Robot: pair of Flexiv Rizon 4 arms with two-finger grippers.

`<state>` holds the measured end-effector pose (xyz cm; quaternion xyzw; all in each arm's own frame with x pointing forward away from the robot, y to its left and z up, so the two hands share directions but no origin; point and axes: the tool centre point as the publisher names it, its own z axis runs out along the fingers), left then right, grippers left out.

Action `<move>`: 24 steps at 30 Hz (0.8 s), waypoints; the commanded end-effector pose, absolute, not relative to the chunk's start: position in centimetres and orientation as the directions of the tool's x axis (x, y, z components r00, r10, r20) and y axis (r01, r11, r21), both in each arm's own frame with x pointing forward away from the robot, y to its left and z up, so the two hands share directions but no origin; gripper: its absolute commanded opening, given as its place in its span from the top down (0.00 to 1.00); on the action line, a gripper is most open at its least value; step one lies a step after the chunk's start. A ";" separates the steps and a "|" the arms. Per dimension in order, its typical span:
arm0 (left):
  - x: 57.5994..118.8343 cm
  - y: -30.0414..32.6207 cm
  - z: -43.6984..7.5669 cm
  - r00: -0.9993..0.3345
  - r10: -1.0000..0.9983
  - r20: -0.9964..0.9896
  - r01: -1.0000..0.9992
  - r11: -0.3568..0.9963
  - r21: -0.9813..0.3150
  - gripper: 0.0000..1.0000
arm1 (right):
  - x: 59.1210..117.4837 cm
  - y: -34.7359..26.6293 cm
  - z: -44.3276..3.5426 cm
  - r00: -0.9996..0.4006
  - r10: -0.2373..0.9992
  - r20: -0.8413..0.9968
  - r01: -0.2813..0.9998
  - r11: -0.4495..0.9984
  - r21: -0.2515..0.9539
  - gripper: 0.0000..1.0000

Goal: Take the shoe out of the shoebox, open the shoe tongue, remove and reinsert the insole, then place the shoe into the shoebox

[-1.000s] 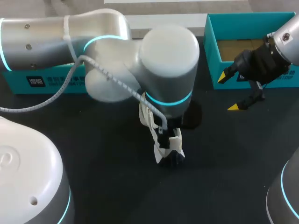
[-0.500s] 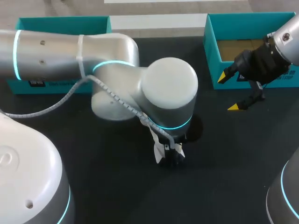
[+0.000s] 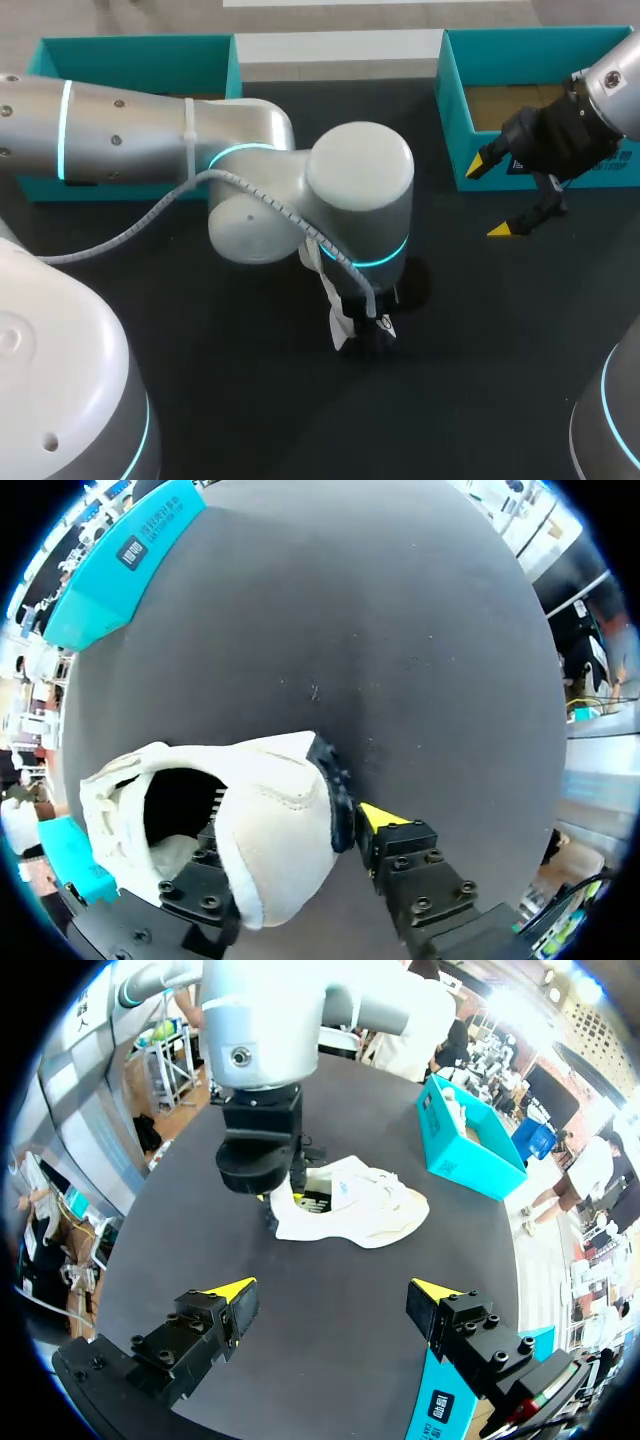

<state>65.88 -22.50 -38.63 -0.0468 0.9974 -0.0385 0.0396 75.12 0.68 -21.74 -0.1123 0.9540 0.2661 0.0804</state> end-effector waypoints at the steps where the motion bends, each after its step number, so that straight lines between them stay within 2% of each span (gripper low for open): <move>1: 66.5 -22.9 -39.2 -0.995 -0.095 -0.015 -0.093 0.992 -0.081 0.70 | 75.1 0.7 -21.8 -0.962 -0.171 -0.213 -0.257 0.834 0.488 0.00; 2: 66.4 -22.8 -39.0 -0.995 -0.094 -0.008 -0.094 0.993 -0.073 0.80 | 75.1 0.7 -21.8 -0.962 -0.171 -0.213 -0.257 0.834 0.488 0.00; 4: 66.2 -22.8 -38.9 -0.995 -0.100 0.016 -0.101 0.993 -0.068 0.86 | 75.1 0.7 -21.8 -0.962 -0.171 -0.213 -0.257 0.834 0.488 0.00; 6: 66.0 -22.6 -38.8 -0.994 -0.100 0.040 -0.102 0.993 -0.062 1.00 | 75.1 0.7 -21.8 -0.962 -0.171 -0.213 -0.257 0.834 0.488 0.00; 12: 65.3 -21.5 -35.7 -0.988 -0.058 0.140 -0.071 0.994 -0.086 1.00 | 75.1 0.7 -21.8 -0.962 -0.171 -0.213 -0.257 0.834 0.488 0.00; 24: 66.6 -16.9 -22.0 -0.970 0.026 0.243 0.002 0.995 -0.098 1.00 | 75.1 0.7 -21.8 -0.962 -0.171 -0.213 -0.257 0.834 0.488 0.00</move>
